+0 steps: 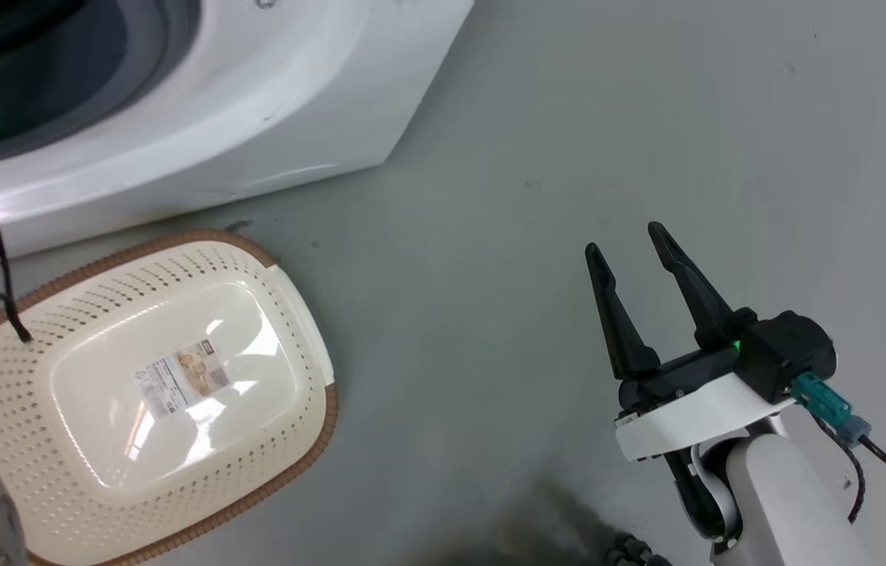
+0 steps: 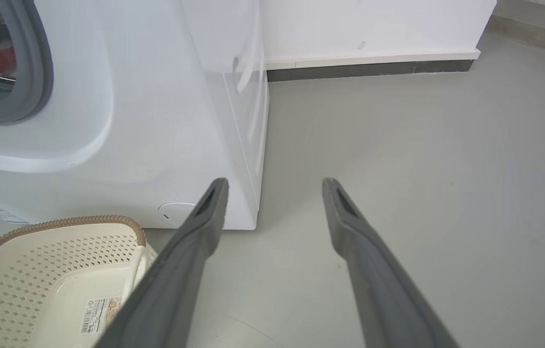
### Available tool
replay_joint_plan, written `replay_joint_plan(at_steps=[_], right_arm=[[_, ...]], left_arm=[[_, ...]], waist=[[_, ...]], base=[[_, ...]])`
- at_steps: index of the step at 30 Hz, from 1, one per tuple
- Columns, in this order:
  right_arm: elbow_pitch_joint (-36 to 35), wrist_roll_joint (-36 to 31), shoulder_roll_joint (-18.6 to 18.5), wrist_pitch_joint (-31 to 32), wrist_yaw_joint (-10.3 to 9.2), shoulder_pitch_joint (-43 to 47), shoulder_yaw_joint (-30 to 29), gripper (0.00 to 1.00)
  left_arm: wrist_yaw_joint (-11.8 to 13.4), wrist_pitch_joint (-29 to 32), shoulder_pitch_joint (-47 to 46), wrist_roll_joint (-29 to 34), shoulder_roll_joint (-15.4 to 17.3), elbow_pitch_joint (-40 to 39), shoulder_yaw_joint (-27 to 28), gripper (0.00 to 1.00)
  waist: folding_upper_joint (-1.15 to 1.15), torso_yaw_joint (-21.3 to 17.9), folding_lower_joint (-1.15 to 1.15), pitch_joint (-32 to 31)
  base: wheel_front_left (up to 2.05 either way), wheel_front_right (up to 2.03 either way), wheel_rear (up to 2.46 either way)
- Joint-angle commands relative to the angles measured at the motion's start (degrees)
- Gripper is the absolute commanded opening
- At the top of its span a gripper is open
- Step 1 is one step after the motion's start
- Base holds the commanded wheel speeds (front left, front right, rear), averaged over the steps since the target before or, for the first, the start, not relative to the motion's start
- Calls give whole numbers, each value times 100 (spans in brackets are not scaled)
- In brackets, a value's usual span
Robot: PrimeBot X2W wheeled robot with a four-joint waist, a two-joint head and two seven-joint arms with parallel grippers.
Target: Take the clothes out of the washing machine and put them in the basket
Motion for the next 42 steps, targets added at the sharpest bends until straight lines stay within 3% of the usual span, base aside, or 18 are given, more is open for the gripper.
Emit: replay_joint_plan(at_steps=[1,5,13,25,30,42], right_arm=[[29,-25,1,-21,-2,72,-18,100],[127,-90,0,-21,-2,166,-82,100],[349,-159,-1,4,-2,489,-305,100],[326,-201,-1,226,-2,1003,-515,100],[216,-233,0,315,-2,1175,-615,100],[-49,-293,1,547,-2,1574,-800,100]], left_arm=[[-1,-165,133,-16,-33,62,5,0],[-93,-918,448,-263,-221,381,126,0],[-506,-2158,946,-536,-551,1163,105,0],[-941,-2729,1500,-665,-732,1813,-50,0],[-1037,-2756,1790,-648,-858,1461,-128,0],[-1054,-2759,2881,-629,-1186,-420,-210,0]], waist=[[0,98,0,-216],[0,194,0,-596],[0,481,0,-1501],[0,838,0,-2643],[0,996,0,-2982],[0,1323,0,-3486]], base=[[0,0,0],[0,0,0],[0,0,0],[0,0,0],[0,0,0],[0,0,0]])
